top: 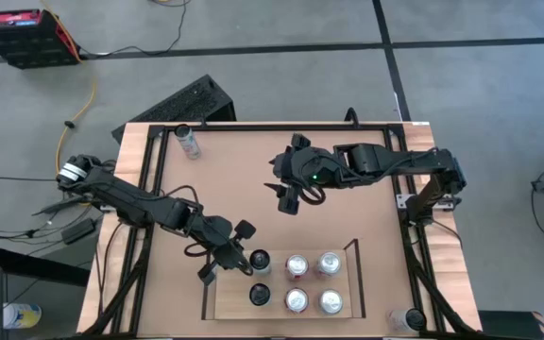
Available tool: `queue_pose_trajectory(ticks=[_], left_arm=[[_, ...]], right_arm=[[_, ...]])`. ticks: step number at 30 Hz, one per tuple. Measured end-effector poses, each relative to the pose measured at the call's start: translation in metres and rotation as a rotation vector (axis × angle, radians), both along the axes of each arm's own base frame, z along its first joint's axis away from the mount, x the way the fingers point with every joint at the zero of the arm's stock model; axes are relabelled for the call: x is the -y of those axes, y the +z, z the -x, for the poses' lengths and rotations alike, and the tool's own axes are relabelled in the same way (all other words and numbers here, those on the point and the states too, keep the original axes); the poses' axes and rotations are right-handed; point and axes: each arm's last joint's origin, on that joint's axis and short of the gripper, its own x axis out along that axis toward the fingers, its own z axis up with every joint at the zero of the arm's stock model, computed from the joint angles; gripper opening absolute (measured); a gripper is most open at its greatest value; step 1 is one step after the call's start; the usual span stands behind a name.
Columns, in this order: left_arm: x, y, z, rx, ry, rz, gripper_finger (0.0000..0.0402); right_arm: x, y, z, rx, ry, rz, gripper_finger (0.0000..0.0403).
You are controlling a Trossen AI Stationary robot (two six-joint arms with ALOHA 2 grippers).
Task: Place canned beverage on shelf
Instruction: Put the top white pink soda can on the shelf
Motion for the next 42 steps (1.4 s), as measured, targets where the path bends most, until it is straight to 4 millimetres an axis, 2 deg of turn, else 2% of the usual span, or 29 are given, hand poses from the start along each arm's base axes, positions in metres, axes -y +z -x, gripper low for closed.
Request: queue_pose_trajectory(ticks=[4,8,15,20,23,29,31,35,38,42], left_arm=[[0.001,0.019,0.014,-0.002,-0.004,0.019,0.0],[0.001,0.04,0.041,0.019,-0.01,0.022,0.0],[-0.014,0.082,0.11,0.082,0.079,0.065,0.0],[-0.03,0.101,0.157,0.118,0.148,0.157,0.0],[-0.045,0.108,0.18,0.146,0.267,0.22,0.0],[-0.086,0.108,0.213,0.267,0.752,0.146,0.0],[-0.096,0.112,0.216,0.322,0.864,0.097,0.0],[-0.106,0.125,0.21,0.376,0.96,0.086,0.0],[-0.112,0.126,0.19,0.361,0.942,0.08,0.0],[-0.131,0.113,0.148,0.227,0.947,-0.01,0.0]], right_arm=[[-0.006,-0.006,0.007,-0.067,-0.027,-0.062,0.0286],[-0.017,-0.012,0.017,-0.132,-0.083,-0.155,0.0286],[-0.033,-0.021,0.032,-0.239,-0.158,-0.188,0.0286],[-0.035,-0.02,0.037,-0.255,-0.154,-0.185,0.0286],[-0.035,-0.012,0.046,-0.234,-0.147,-0.192,0.0286],[-0.039,-0.008,0.059,-0.274,-0.115,-0.164,0.0286],[-0.041,-0.008,0.061,-0.284,-0.098,-0.151,0.0286],[-0.043,-0.009,0.064,-0.319,-0.079,-0.127,0.0286],[-0.045,-0.01,0.066,-0.339,-0.071,-0.119,0.0286],[-0.053,-0.01,0.069,-0.345,-0.044,-0.114,0.0286]])
